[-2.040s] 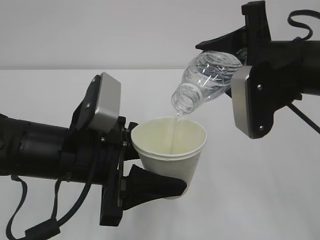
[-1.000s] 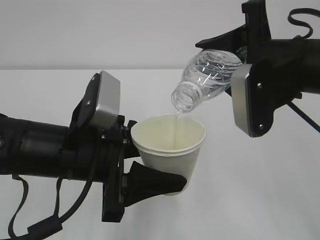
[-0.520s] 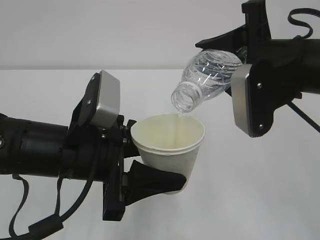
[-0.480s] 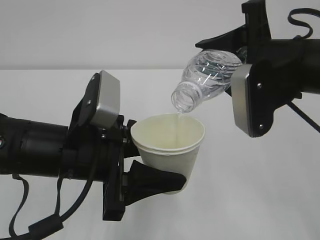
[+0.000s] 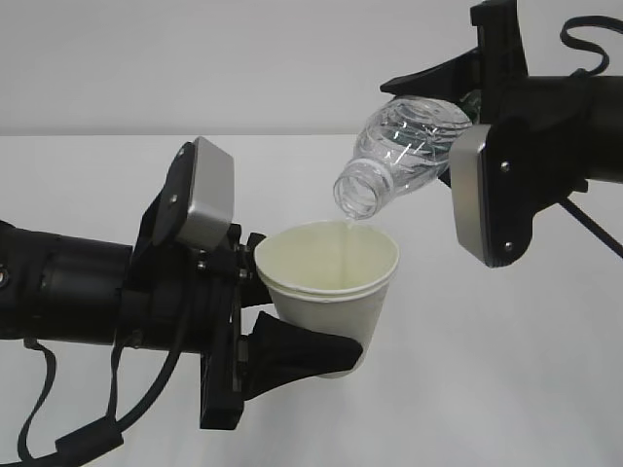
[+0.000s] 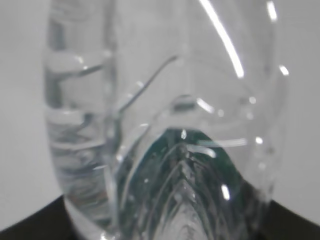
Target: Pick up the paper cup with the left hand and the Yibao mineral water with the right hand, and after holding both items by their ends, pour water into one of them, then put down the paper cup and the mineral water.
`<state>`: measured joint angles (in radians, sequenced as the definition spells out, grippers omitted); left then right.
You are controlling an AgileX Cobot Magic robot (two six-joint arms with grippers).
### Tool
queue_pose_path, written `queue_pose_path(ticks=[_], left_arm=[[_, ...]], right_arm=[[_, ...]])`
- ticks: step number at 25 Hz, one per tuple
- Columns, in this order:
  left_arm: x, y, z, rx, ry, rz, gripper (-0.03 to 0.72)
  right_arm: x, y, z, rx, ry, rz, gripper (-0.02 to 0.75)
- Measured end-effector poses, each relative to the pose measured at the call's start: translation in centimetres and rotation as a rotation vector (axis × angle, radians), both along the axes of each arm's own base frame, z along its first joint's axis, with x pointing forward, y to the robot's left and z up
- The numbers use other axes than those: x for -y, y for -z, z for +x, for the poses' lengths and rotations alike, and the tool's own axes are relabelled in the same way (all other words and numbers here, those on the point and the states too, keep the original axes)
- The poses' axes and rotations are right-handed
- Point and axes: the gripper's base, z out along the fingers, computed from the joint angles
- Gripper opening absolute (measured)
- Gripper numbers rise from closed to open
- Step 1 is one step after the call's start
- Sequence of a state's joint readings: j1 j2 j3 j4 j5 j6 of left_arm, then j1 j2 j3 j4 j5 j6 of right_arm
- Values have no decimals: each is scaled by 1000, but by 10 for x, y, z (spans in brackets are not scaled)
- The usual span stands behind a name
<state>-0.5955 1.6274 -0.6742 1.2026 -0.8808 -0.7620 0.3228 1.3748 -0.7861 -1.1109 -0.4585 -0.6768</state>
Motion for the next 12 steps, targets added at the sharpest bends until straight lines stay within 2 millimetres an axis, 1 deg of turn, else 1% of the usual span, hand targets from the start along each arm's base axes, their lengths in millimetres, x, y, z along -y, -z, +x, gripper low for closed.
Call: queue_pose_path(ticks=[12], left_arm=[[0, 0, 0, 0, 0, 0, 428]], right_arm=[[0, 0, 0, 0, 0, 0, 414]])
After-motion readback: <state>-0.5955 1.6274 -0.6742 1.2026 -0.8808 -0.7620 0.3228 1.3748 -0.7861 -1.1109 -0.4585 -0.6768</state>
